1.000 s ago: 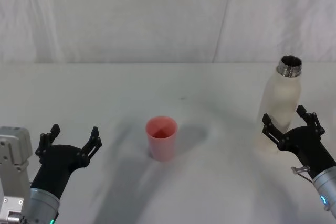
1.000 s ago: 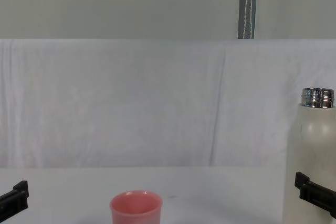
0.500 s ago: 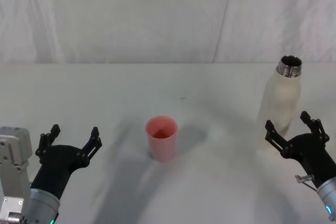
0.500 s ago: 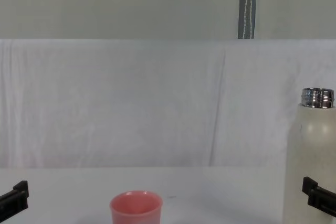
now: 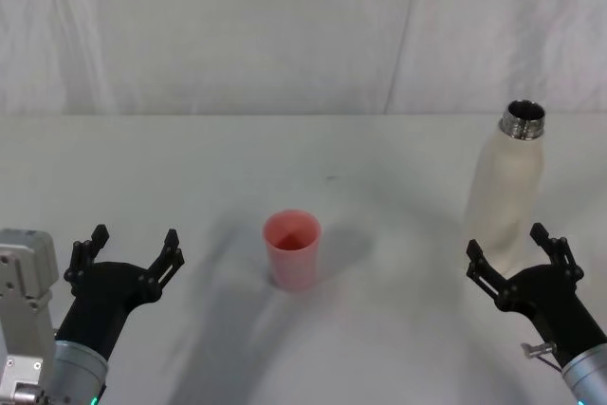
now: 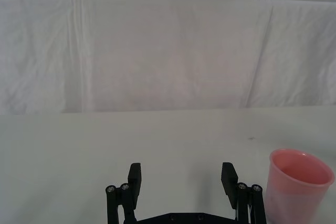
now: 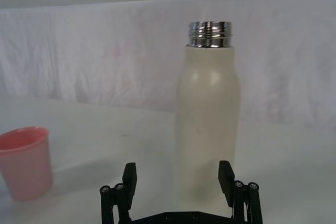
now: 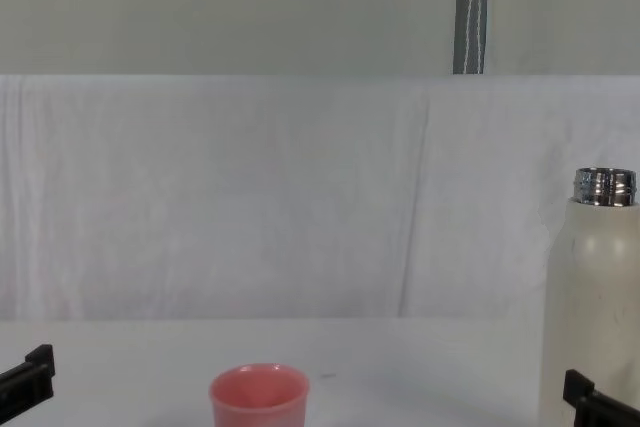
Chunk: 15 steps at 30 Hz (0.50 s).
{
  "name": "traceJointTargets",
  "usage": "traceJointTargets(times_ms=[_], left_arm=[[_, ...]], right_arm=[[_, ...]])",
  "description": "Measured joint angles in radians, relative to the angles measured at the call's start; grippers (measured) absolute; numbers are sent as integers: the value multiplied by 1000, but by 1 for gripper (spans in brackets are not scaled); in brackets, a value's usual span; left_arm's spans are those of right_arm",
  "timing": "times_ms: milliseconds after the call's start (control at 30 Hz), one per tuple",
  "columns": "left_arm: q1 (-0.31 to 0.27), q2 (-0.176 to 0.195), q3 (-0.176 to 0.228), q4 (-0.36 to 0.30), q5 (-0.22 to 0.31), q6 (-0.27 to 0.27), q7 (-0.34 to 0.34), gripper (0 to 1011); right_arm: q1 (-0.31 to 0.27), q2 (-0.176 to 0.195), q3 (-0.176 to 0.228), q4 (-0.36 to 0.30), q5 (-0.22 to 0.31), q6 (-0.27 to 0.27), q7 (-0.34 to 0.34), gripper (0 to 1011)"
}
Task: Grasp the thermos with one hand and pour water into the cup lid.
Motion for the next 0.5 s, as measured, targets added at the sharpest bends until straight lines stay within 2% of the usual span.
traceJointTargets(times_ms=[500], left_arm=[[0,0,0,0,0,0,0,1001]], right_arm=[[-34,5,-23,-32,-12,-10,13,1003]])
